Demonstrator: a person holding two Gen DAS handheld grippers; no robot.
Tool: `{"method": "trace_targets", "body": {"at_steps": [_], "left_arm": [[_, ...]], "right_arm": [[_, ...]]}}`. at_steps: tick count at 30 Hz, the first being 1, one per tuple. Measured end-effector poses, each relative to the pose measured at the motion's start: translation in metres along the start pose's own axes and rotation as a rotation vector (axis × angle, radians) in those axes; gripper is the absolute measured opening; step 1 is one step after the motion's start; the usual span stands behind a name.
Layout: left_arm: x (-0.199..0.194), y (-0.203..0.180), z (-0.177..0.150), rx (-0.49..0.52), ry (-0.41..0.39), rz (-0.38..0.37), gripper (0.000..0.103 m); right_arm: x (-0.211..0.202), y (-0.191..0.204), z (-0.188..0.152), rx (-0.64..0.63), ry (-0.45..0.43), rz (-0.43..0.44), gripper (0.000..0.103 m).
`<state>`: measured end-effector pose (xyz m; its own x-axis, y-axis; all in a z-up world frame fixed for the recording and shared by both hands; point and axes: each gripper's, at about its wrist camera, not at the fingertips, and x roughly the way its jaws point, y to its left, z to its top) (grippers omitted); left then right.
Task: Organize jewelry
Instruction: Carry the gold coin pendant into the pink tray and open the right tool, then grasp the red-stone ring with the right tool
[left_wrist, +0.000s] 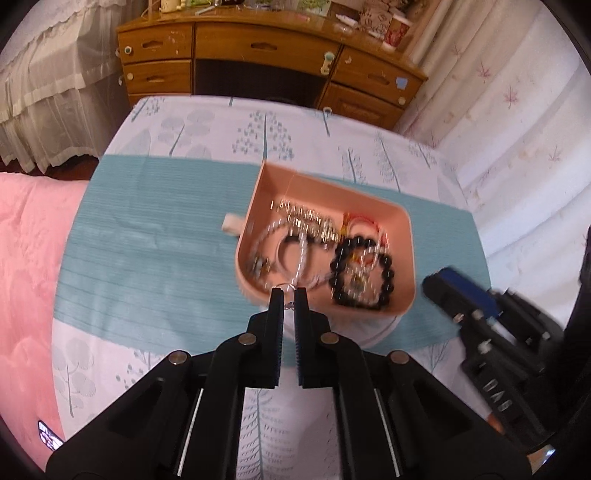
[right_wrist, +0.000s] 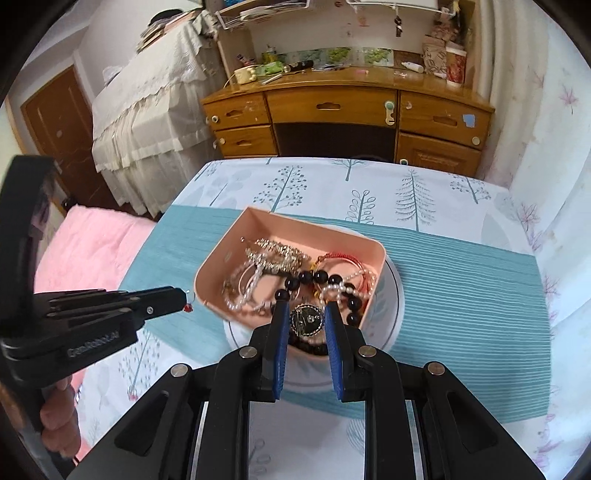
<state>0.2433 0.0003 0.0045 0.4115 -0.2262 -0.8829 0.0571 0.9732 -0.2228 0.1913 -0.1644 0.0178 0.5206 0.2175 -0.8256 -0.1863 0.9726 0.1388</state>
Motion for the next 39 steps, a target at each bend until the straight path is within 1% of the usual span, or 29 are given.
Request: {"method": "trace_targets", "body": {"at_steps": [3,5,8,9,15,16,17,18,19,20,22,25,28,30,33,34,39], "left_arm": [[0.003,-0.005,0.012,-0.01,-0.012,0.0,0.003],[0.01,-0.007,0.017,-0.011,-0.011,0.0,0.003],[0.019,-0.007,0.02,-0.01,-0.001,-0.003,0.003],[0.022,-0.007,0.021,-0.008,0.008,0.0,0.004],[0.036,-0.001,0.017,0.003,0.053,0.016,0.006],[0.036,0.0,0.016,0.005,0.055,0.015,0.009],[0.035,0.001,0.014,0.009,0.056,0.015,0.017],[0.033,0.003,0.012,0.013,0.055,0.018,0.024],[0.031,0.005,0.011,0.015,0.052,0.021,0.038],[0.027,0.007,0.007,0.015,0.042,0.025,0.045],[0.02,0.013,0.002,0.018,0.029,0.036,0.046],[0.007,0.025,-0.009,0.021,0.025,0.057,0.046],[-0.009,0.041,-0.024,0.015,0.012,0.092,0.046],[-0.021,0.054,-0.041,0.017,0.003,0.133,0.046],[-0.035,0.073,-0.068,0.015,-0.003,0.17,0.046],[-0.039,0.078,-0.075,0.012,-0.006,0.177,0.046],[-0.058,0.106,-0.128,-0.021,-0.037,0.258,0.046]], "right_arm": [[0.015,-0.004,0.002,0.025,0.021,0.015,0.02],[0.024,-0.005,0.002,0.032,0.046,0.018,0.023],[0.032,-0.007,0.0,0.039,0.055,0.018,0.034],[0.033,-0.008,-0.001,0.042,0.052,0.018,0.039],[0.03,-0.011,-0.004,0.051,0.037,0.029,0.04],[0.029,-0.01,-0.005,0.047,0.034,0.029,0.04],[0.028,-0.009,-0.006,0.041,0.035,0.026,0.04],[0.027,-0.008,-0.007,0.037,0.036,0.025,0.04],[0.027,-0.006,-0.009,0.032,0.043,0.027,0.04],[0.025,-0.005,-0.01,0.031,0.045,0.032,0.04],[0.022,-0.002,-0.014,0.025,0.048,0.041,0.04],[0.016,0.008,-0.02,0.004,0.052,0.053,0.04],[0.01,0.022,-0.027,-0.03,0.063,0.072,0.04],[0.007,0.036,-0.035,-0.067,0.077,0.091,0.04],[0.004,0.058,-0.047,-0.119,0.101,0.122,0.04],[0.004,0.07,-0.054,-0.146,0.116,0.141,0.04],[0.012,0.123,-0.086,-0.283,0.176,0.195,0.041]]}}
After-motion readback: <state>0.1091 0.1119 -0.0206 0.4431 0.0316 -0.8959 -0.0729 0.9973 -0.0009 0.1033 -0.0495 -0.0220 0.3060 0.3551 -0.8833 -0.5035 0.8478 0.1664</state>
